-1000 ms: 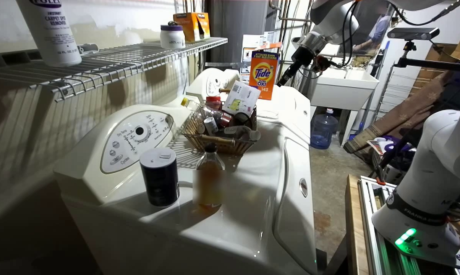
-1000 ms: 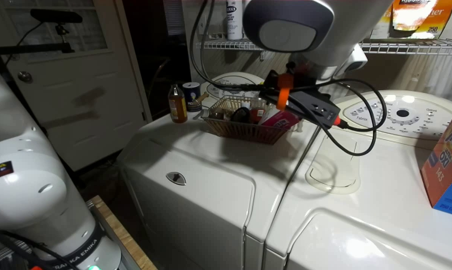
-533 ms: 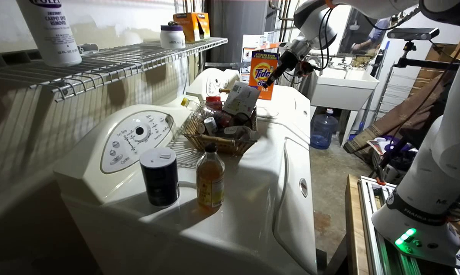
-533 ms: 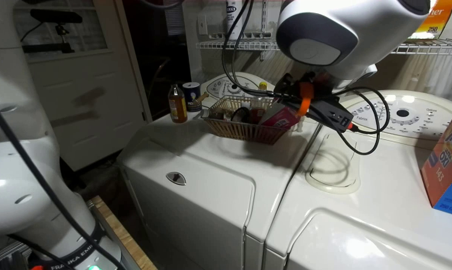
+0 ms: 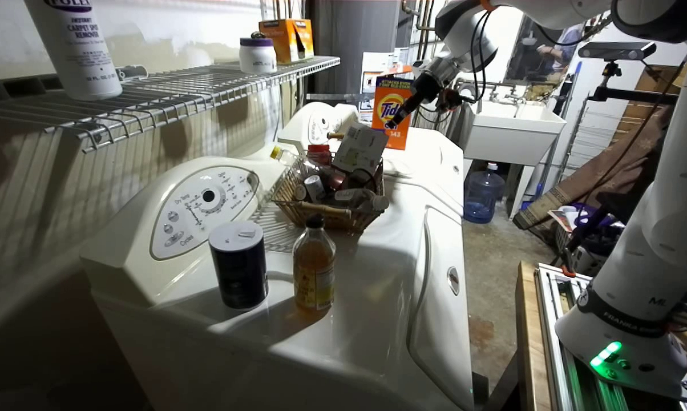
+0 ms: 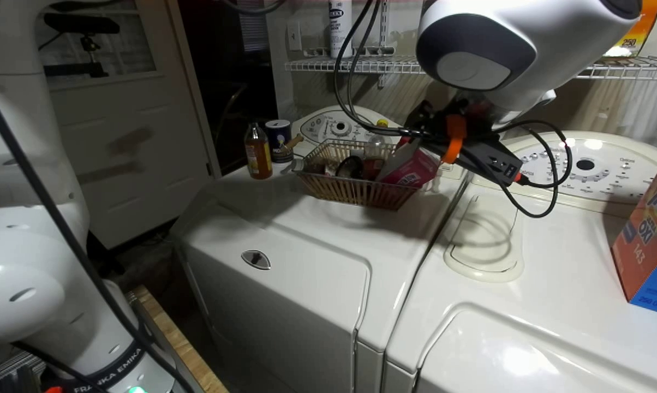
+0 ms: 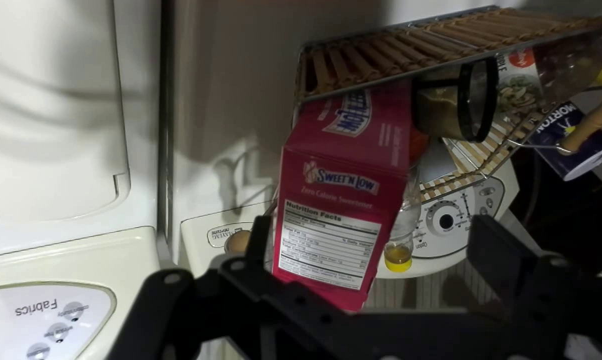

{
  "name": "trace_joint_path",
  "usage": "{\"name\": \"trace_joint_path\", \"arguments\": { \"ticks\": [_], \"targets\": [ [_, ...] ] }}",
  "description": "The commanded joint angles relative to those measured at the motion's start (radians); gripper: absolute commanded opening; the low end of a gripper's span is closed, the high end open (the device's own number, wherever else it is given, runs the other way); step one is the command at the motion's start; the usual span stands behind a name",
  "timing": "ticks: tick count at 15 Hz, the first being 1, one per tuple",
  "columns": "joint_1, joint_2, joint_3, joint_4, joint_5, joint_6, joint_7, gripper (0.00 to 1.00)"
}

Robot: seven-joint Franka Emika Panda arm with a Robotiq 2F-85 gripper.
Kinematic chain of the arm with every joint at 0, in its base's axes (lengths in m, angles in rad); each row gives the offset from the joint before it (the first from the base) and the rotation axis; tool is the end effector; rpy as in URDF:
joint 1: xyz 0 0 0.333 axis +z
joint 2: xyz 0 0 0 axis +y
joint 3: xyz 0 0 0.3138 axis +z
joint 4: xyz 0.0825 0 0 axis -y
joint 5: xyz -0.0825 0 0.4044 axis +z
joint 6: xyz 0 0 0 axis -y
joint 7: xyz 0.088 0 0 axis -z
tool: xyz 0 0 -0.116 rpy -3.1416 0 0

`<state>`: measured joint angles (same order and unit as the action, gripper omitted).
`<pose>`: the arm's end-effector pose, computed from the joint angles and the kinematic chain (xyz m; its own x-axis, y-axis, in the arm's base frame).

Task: Remove the box from the basket

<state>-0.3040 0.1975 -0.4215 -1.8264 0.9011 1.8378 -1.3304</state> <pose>0.5179 -0.3500 0.4262 0.8077 0.0940 0.5820 0.3796 -0.8382 -0.3915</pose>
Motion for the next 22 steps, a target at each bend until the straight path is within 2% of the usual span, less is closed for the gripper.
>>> {"name": "trace_joint_path", "arguments": {
  "ticks": [1,10,17,22],
  "targets": [
    [-0.042,-0.002,0.045,0.003,-0.008,0.003,0.004,1.00],
    [-0.103,0.106,0.097,0.104,-0.009,-0.146,0.027,1.00],
    [-0.129,0.177,0.120,0.156,-0.017,-0.168,0.026,1.00],
    [-0.147,0.214,0.146,0.201,-0.009,-0.240,0.016,1.00]
  ]
}}
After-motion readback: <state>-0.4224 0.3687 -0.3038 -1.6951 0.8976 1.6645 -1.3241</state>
